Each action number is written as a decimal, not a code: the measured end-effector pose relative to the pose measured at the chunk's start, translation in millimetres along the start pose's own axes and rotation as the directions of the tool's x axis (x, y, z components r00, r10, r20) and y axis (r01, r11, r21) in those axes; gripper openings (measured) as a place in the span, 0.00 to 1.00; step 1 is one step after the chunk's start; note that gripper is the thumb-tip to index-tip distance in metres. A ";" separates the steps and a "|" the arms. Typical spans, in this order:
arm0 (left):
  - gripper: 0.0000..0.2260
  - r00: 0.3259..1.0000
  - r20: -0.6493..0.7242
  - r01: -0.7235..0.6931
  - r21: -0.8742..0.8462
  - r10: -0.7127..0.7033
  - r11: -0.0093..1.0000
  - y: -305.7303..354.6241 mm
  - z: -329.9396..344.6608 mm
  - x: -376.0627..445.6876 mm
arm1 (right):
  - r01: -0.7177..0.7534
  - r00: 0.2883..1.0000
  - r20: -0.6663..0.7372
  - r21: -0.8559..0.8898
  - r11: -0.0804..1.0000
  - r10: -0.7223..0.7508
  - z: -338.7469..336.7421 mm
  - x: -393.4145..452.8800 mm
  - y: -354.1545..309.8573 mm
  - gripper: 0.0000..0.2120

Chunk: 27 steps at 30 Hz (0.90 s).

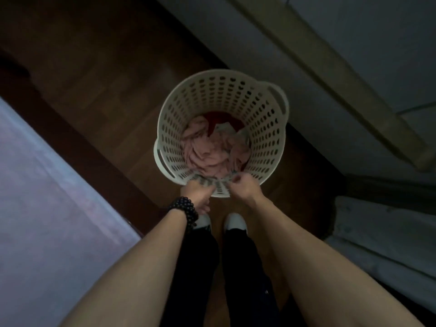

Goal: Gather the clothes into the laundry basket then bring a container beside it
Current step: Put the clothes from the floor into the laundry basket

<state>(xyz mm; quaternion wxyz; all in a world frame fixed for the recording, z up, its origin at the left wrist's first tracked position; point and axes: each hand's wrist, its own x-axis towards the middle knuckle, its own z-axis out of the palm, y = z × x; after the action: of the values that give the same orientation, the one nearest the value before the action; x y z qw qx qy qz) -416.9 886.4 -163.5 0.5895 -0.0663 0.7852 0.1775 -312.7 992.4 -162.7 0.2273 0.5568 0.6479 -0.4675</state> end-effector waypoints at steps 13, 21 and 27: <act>0.20 0.972 -0.035 0.076 -0.888 -0.233 0.454 -32.8 71.8 114.4 | -0.384 0.875 0.177 0.820 0.425 0.451 54.3 89.4 75.6 0.23; 0.22 0.982 -0.137 -0.076 -0.914 -0.128 0.399 18.3 4.1 54.2 | -0.309 0.933 0.148 0.796 0.520 0.328 -1.9 61.6 -23.9 0.22; 0.26 0.977 -0.172 -0.134 -0.954 -0.123 0.269 79.2 -88.8 -27.9 | -0.222 0.974 0.140 0.742 0.632 0.178 -58.3 11.5 -159.0 0.24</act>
<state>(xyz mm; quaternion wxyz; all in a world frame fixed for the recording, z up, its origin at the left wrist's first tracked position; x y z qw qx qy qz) -513.6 925.3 -99.7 0.3413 -0.4246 0.5757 0.6098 -451.3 1057.4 -89.2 0.0435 0.6562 0.3237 -0.6803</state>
